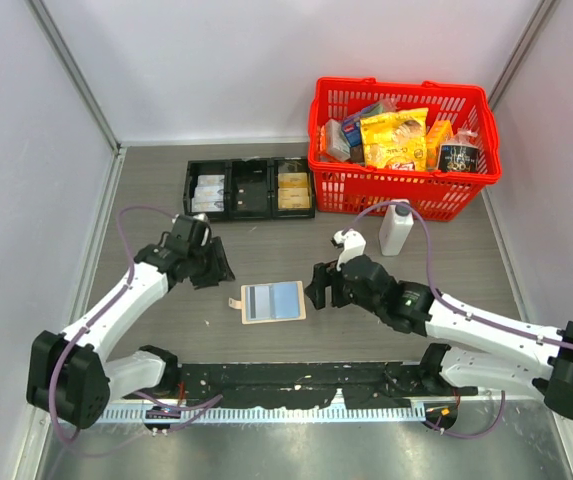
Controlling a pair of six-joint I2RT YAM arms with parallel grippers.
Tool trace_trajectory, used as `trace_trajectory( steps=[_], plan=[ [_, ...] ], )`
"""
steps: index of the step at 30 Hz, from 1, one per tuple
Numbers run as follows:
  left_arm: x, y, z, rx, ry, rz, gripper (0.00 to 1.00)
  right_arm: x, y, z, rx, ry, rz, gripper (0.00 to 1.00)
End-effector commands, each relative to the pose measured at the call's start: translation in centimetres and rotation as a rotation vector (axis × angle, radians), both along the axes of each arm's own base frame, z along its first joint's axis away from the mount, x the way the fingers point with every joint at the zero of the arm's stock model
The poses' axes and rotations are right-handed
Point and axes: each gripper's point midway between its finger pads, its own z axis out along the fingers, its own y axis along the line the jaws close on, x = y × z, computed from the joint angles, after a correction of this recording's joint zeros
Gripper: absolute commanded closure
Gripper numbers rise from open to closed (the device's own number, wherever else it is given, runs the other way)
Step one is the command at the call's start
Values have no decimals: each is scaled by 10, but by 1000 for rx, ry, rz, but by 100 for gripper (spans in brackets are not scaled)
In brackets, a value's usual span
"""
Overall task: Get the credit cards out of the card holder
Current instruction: Remove the credit card from the card holder.
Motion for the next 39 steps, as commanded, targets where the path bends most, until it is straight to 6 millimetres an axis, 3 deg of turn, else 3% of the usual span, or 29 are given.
trace_trajectory(
  steps=[1, 7, 9, 10, 11, 12, 13, 14, 17, 25, 34, 39],
  plan=[
    [-9, -20, -7, -103, -24, -3, 50, 4, 19, 16, 13, -27, -10, 21],
    [-31, -39, -36, -173, 36, -29, 52, -2, 44, 5, -70, -13, 7, 22],
    [-38, -43, -45, -181, 56, -34, 61, -4, 55, 3, -101, -12, 16, 24],
    [-41, -46, -47, -194, 62, -32, 69, -7, 57, -8, -148, -2, 22, 24],
    [-43, -48, -48, -206, 62, -29, 75, -6, 64, -3, -145, -9, 22, 24],
    [-46, -50, -49, -219, 60, -24, 81, -9, 66, -12, -187, -4, 27, 24],
    [-49, -52, -50, -234, 57, -21, 86, -8, 73, -7, -187, -13, 31, 24],
    [-50, -54, -47, -253, 44, -17, 90, -10, 75, -18, -232, -9, 33, 25],
    [-55, -60, -45, -304, 23, 9, 100, -9, 90, -22, -275, -12, 38, 25],
    [-66, -54, -44, -372, -27, 91, 100, -10, 107, -59, -408, 13, 55, 25],
    [-77, -47, -63, -358, 15, 118, 100, -12, 139, -69, -420, 14, 96, 25],
    [-81, -45, -70, -355, 31, 123, 100, -8, 144, -80, -460, 12, 81, 24]
  ],
)
